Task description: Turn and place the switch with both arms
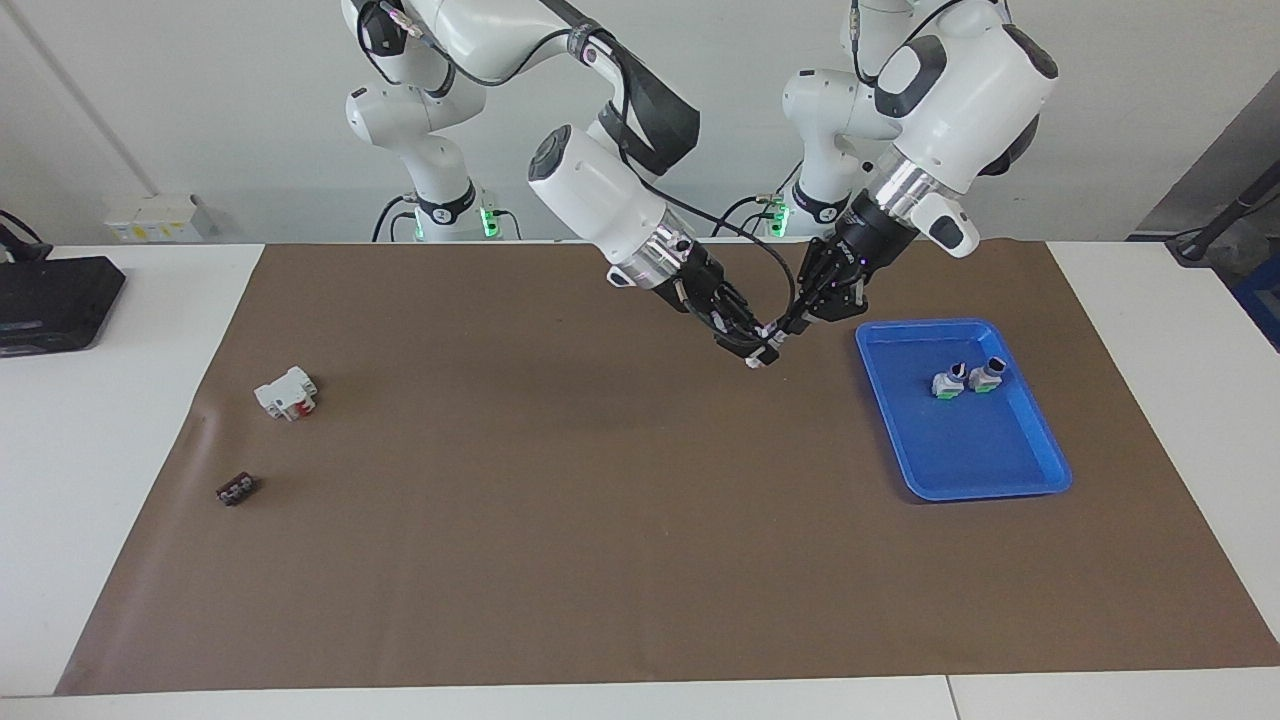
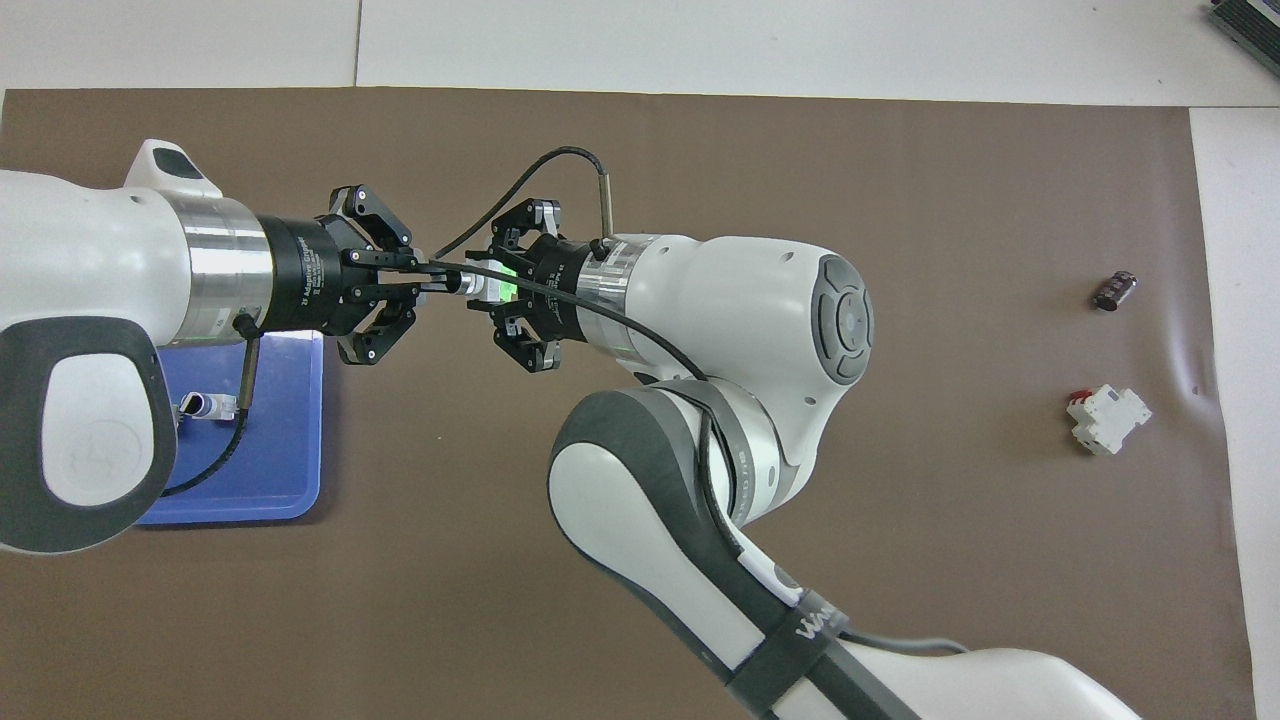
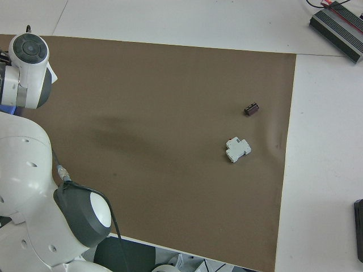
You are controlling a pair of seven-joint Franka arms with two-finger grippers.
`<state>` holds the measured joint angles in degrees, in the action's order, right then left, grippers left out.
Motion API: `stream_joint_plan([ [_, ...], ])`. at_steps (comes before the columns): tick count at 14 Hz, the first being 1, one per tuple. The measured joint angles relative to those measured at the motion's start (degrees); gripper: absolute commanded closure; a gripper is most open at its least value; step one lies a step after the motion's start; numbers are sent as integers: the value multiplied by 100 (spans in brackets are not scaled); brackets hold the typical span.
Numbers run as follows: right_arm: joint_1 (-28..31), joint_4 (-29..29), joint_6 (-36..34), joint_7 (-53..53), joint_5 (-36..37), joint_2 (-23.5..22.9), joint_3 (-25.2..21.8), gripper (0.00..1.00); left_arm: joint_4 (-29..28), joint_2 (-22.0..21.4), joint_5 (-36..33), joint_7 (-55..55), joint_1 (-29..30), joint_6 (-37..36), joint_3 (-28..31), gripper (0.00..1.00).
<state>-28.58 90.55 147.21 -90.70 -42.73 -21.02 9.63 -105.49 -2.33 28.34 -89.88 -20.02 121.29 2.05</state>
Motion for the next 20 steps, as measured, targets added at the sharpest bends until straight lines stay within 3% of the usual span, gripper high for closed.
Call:
stream_joint_plan([
  [5, 3, -9, 24, 0, 0, 2, -17, 100, -30, 0, 82, 1241, -13, 151, 0, 100],
  [20, 23, 32, 9, 0, 0, 40, -32, 100, -95, 5, 492, 6662, -37, 344, 24, 100],
])
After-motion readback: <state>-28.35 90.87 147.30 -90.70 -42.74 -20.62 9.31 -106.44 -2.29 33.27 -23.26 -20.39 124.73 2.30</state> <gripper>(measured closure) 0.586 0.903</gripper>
